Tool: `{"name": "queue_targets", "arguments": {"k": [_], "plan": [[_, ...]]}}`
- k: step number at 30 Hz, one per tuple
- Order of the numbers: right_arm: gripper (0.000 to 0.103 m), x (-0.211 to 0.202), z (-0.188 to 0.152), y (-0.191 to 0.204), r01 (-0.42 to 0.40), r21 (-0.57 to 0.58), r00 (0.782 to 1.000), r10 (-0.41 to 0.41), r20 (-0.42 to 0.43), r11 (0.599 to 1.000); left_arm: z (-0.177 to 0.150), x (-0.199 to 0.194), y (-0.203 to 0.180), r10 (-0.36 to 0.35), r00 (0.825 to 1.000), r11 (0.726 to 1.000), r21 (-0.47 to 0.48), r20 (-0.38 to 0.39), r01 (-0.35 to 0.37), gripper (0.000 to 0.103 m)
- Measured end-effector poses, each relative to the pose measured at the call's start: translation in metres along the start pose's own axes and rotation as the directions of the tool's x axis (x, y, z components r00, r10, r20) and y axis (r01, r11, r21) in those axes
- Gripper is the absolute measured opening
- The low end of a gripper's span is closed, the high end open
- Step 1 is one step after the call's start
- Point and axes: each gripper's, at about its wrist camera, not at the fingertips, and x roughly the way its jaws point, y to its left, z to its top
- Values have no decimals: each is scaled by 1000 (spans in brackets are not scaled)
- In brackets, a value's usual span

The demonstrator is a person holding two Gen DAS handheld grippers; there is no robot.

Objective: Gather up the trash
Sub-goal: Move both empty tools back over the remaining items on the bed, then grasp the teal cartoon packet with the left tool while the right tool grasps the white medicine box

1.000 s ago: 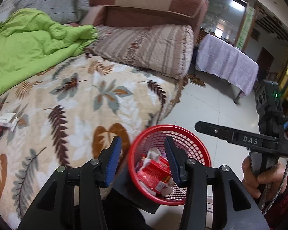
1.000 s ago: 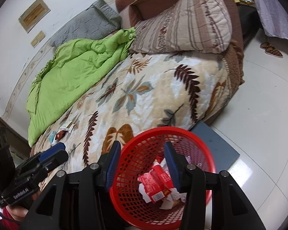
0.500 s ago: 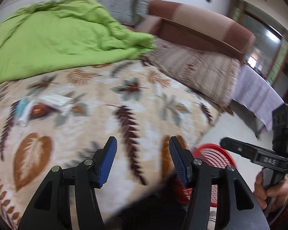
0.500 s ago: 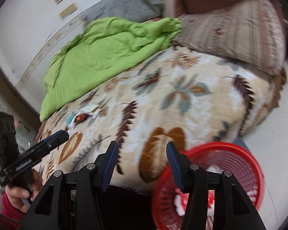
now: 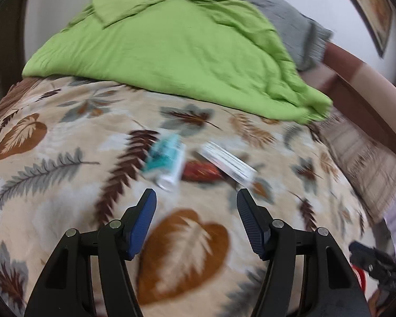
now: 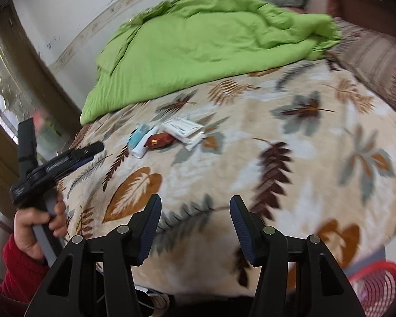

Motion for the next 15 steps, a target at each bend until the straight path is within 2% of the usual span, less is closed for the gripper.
{"name": "queue_targets", "arguments": {"k": [4, 12, 15], "plan": [[58, 26, 15, 18, -22, -35, 1000, 22, -19, 999, 19, 39, 21, 26, 999, 999, -47, -23, -27, 62], [59, 68, 42, 19, -42, -55, 997, 39, -68, 998, 31, 115, 48, -5, 994, 993, -118, -111, -8, 62], [67, 84, 59, 17, -39, -72, 997, 34, -69, 997, 30, 128, 60, -42, 992, 986, -165, -117, 22, 61]]}}
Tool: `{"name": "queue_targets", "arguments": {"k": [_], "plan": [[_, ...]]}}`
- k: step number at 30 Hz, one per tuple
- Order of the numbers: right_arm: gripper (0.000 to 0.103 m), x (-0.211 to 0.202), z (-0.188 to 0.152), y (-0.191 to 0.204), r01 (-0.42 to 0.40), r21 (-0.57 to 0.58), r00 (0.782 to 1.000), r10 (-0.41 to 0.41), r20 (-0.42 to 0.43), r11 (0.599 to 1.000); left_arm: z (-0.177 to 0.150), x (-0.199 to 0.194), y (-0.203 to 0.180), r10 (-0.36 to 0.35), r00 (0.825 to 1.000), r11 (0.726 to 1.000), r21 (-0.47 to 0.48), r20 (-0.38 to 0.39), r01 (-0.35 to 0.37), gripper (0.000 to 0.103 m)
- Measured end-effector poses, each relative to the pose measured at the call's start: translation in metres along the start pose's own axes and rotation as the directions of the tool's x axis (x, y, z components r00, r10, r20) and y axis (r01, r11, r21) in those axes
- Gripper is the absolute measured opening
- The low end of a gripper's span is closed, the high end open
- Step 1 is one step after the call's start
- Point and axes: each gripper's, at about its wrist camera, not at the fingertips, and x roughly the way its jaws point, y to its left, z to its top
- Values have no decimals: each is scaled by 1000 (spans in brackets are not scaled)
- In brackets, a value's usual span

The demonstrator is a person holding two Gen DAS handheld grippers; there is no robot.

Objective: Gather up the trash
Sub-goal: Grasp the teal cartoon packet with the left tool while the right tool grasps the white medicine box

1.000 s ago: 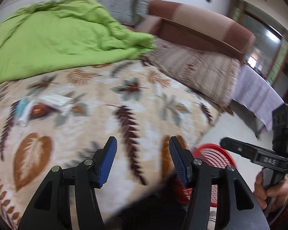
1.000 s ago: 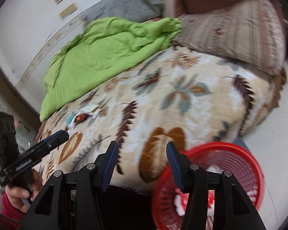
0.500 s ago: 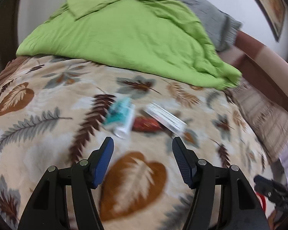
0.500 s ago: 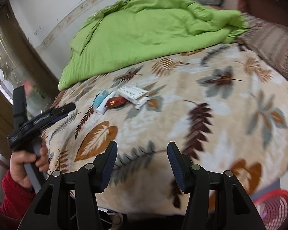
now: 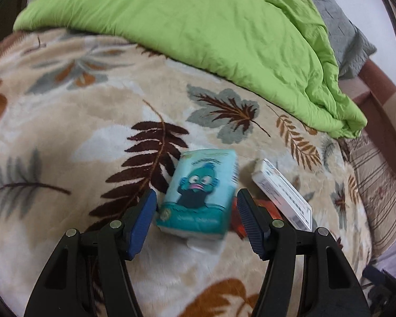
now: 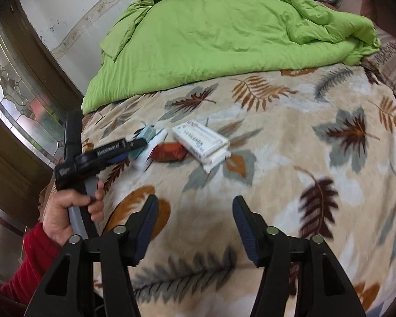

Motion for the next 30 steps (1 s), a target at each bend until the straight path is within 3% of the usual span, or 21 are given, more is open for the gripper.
{"name": "queue_targets", "arguments": {"k": [4, 9, 13, 18, 22, 25, 26, 28, 29, 30], "plan": [[68, 32, 27, 0, 5, -31, 1000, -5, -22, 1000, 5, 8, 11, -52, 999, 997, -52, -6, 51, 51], [69, 88, 56, 3, 14, -106, 996, -23, -84, 994, 9, 10, 22, -27, 1000, 998, -54, 9, 27, 34], [70, 124, 67, 13, 20, -248, 987, -58, -150, 969, 12, 9, 29, -21, 999, 998, -66, 27, 23, 33], [70, 137, 61, 35, 94, -492, 972, -186, -141, 865, 16, 10, 33, -18, 999, 996, -83, 36, 21, 33], [70, 150, 50, 50, 150, -599, 959, -262, -105, 787, 16, 11, 31, -1, 999, 997, -74, 43, 4, 33], [68, 169, 41, 59, 251, -662, 926, -374, -48, 706, 15, 10, 29, 7, 999, 998, -62, 46, -4, 33], [66, 171, 41, 59, 270, -660, 923, -384, -30, 701, 15, 10, 29, 8, 999, 998, -61, 46, -5, 33], [35, 172, 43, 59, 304, -638, 915, -402, -10, 708, 15, 10, 29, 8, 999, 998, -62, 48, -5, 33], [31, 171, 45, 60, 339, -627, 904, -428, 9, 701, 15, 11, 29, 9, 999, 998, -62, 48, -6, 33], [20, 170, 46, 61, 358, -615, 899, -438, 24, 702, 14, 10, 28, 13, 999, 998, -56, 49, -10, 33]]}}
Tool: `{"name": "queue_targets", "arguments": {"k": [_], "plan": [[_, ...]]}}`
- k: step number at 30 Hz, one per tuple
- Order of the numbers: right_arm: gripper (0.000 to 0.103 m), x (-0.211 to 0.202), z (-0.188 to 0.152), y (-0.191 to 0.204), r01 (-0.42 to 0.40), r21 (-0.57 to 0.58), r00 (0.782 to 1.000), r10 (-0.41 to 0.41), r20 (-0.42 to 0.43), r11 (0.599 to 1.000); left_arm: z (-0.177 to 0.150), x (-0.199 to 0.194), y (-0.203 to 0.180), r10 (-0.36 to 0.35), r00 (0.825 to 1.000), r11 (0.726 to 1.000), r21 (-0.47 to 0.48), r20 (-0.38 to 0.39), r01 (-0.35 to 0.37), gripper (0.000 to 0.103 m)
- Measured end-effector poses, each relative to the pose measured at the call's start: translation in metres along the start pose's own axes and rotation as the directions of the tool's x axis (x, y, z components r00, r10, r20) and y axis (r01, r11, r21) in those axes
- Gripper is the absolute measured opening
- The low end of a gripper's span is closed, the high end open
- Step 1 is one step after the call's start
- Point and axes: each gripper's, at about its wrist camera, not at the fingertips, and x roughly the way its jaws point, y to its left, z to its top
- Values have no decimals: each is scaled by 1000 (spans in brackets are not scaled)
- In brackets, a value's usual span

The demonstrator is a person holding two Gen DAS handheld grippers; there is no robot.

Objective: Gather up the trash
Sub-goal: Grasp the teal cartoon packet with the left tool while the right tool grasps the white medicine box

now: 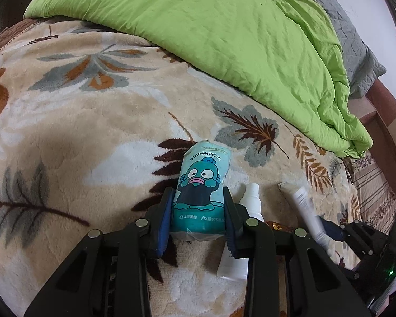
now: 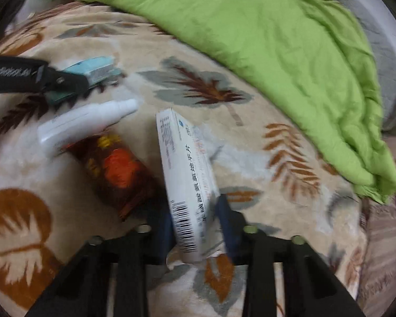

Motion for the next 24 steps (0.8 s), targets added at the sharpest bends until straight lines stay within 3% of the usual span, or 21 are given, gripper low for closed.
{"name": "queue_targets", "arguments": {"k": [4, 7, 14, 19, 24], "plan": [[18, -13, 0, -14, -26, 157, 999, 22, 29, 987, 0, -5, -4, 16, 1000, 1000, 23, 11, -16, 33], [17, -37, -2, -21, -70, 290, 995, 45, 91, 955, -1, -12, -8, 15, 1000, 999, 32, 26, -16, 33], [18, -86, -15, -21, -257, 562, 957, 129, 258, 786, -4, -34, -20, 34, 996, 997, 64, 82, -39, 33], [18, -94, -28, -11, -319, 620, 939, 153, 307, 716, -9, -52, -28, 50, 991, 993, 103, 124, -63, 33], [18, -101, -37, -8, -347, 590, 919, 138, 370, 729, -9, -65, -30, 73, 985, 986, 137, 158, -95, 33]]}}
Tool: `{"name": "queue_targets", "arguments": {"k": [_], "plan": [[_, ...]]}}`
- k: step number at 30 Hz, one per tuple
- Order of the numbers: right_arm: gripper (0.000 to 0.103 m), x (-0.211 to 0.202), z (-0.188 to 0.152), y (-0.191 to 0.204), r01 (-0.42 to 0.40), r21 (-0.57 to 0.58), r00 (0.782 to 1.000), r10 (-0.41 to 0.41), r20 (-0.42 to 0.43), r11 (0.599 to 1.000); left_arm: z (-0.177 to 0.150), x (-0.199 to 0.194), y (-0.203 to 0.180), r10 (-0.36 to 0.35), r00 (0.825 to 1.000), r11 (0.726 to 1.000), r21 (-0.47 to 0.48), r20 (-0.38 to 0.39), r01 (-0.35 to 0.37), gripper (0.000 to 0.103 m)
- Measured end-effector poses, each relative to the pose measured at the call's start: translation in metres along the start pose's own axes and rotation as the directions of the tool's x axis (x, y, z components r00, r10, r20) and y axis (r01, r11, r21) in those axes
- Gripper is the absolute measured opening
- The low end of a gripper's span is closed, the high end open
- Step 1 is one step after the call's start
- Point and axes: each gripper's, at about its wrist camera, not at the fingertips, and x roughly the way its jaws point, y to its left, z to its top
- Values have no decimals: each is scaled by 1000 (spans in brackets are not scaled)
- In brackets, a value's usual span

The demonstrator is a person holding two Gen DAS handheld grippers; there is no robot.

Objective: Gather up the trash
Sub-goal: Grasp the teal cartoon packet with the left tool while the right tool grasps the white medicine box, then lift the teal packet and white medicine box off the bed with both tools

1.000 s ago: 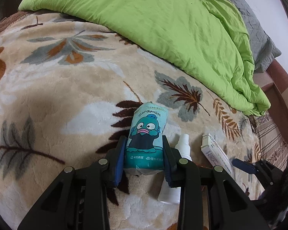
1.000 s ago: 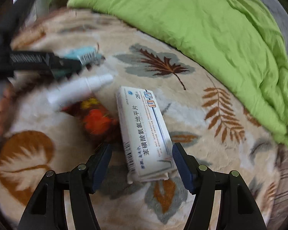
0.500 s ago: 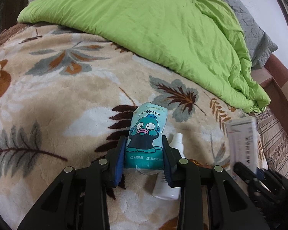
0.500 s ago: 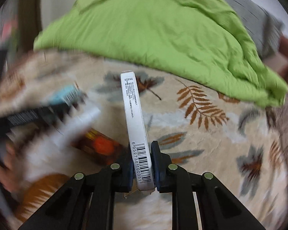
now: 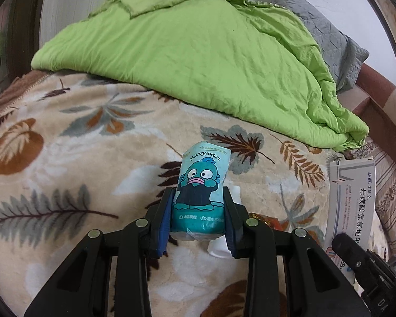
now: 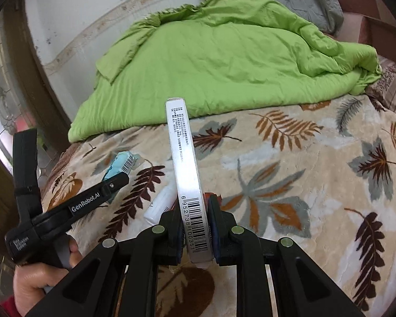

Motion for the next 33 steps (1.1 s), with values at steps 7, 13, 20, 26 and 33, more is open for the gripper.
{"name": "queue_targets", "arguments": {"k": [7, 13, 20, 26, 33], "plan": [[18, 10, 3, -9, -33, 9, 999, 33, 4, 999, 3, -7, 5, 19, 1000, 1000, -7, 16, -18, 33], [18, 7, 2, -4, -63, 0, 998, 63, 8, 998, 2, -14, 3, 27, 999, 1000, 5, 27, -27, 33], [18, 4, 0, -3, -76, 9, 997, 76, 4, 997, 1, -22, -2, 35, 999, 999, 21, 40, -36, 33], [18, -5, -1, -3, -82, 13, 996, 81, 23, 997, -7, -29, -6, 44, 998, 999, 27, 53, -45, 33], [18, -30, -8, -8, -80, 14, 995, 79, 56, 997, -23, -57, -15, 44, 995, 998, 46, 94, -48, 33]]}}
